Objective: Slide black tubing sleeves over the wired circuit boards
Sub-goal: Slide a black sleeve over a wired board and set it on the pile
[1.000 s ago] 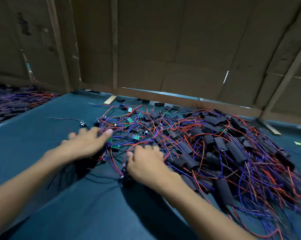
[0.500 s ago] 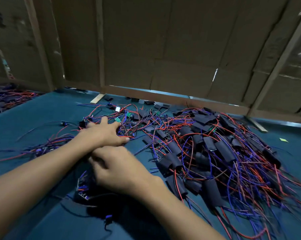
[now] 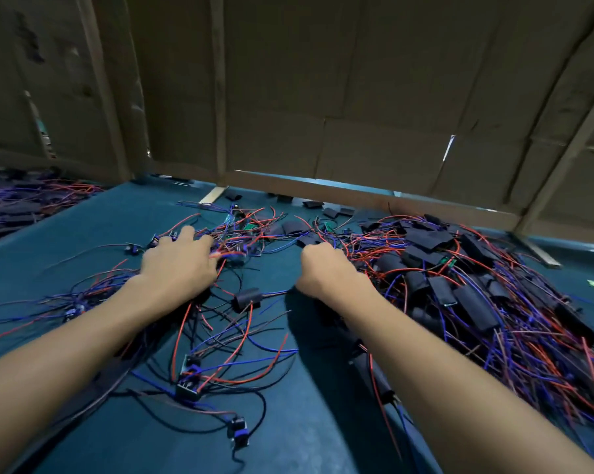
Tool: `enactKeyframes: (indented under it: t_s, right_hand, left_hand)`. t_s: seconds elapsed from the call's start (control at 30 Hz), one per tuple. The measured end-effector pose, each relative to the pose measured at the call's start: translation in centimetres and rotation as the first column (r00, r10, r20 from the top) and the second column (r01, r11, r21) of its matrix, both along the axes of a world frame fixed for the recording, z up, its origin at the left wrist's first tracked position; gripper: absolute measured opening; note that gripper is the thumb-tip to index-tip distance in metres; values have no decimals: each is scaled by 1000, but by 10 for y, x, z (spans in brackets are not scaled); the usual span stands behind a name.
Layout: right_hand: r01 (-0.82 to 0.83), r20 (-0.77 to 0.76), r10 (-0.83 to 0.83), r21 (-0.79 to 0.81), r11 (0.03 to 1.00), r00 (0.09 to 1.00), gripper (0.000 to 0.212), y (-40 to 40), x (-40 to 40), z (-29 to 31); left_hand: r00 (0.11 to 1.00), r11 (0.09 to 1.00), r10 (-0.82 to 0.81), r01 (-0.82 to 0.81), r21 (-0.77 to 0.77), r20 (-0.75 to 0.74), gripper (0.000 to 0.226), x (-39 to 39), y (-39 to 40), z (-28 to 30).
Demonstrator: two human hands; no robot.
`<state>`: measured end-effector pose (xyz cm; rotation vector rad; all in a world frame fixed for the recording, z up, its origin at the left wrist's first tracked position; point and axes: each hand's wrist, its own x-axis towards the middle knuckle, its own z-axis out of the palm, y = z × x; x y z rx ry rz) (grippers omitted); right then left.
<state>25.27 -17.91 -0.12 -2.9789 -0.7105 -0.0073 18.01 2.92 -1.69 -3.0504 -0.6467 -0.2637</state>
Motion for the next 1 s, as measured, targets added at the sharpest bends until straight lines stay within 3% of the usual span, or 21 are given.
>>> enactKeyframes:
  t_s: [0.07, 0.17, 0.23, 0.3, 0.37, 0.47, 0.53, 0.63, 0.7, 0.73, 0.87, 0.9, 0.93, 1.0]
  right_hand:
    - [-12, -57, 10, -35, 999, 998, 32, 1, 0, 10]
    - [6, -110, -9, -29, 1000, 994, 21, -4, 0, 20]
    - [24, -93, -28, -41, 999, 995, 25, -8, -1, 21]
    - [42, -55, -45, -52, 998, 997, 29, -11, -2, 20]
    - [57, -24, -57, -1, 998, 998, 17, -14, -2, 19]
    - [88, -37, -82, 236, 968, 996, 29, -21, 3, 19]
    - [85, -54, -67, 514, 854, 996, 32, -27, 4, 22]
    - [173, -181, -29, 865, 470, 983, 27, -38, -2, 36]
    - [250, -263, 31, 943, 222, 964, 25, -45, -5, 44]
    - [275, -287, 73, 951, 143, 955, 24, -49, -8, 47]
    - [188, -182, 115, 981, -49, 977, 25, -77, -32, 48]
    - [97, -96, 31, 995, -19, 995, 24, -87, -39, 44]
    - [-16, 23, -84, 996, 83, 996, 23, -97, -47, 38]
    - [-232, 315, -195, 904, 359, 929, 24, -110, -68, 20]
  left_hand:
    - [1000, 1000, 6, -7, 28, 18, 39, 0, 4, 6]
    - [994, 994, 67, -60, 92, -83, 39, -1, 7, 17]
    - [992, 993, 62, -51, 105, -109, 45, -2, 5, 22]
    - [992, 988, -104, 112, 109, -71, 56, -6, 0, 25]
    - [924, 923, -372, 378, 77, -84, 64, -10, -8, 29]
    - [802, 813, -554, 579, 59, -224, 54, -14, -25, 27]
    - [790, 813, -529, 576, 80, -310, 49, -14, -31, 22]
    - [795, 832, -517, 554, 33, -316, 38, -12, -35, 22]
    - [807, 837, -527, 547, 2, -266, 32, -10, -37, 23]
    - [814, 841, -529, 541, -18, -238, 29, -10, -38, 24]
    - [831, 828, -553, 542, -146, -50, 14, -12, -40, 41]
    - [837, 821, -545, 543, -178, 42, 13, -13, -42, 49]
    - [837, 810, -523, 548, -211, 162, 13, -13, -43, 58]
    - [799, 774, -423, 564, -289, 428, 16, -6, -51, 81]
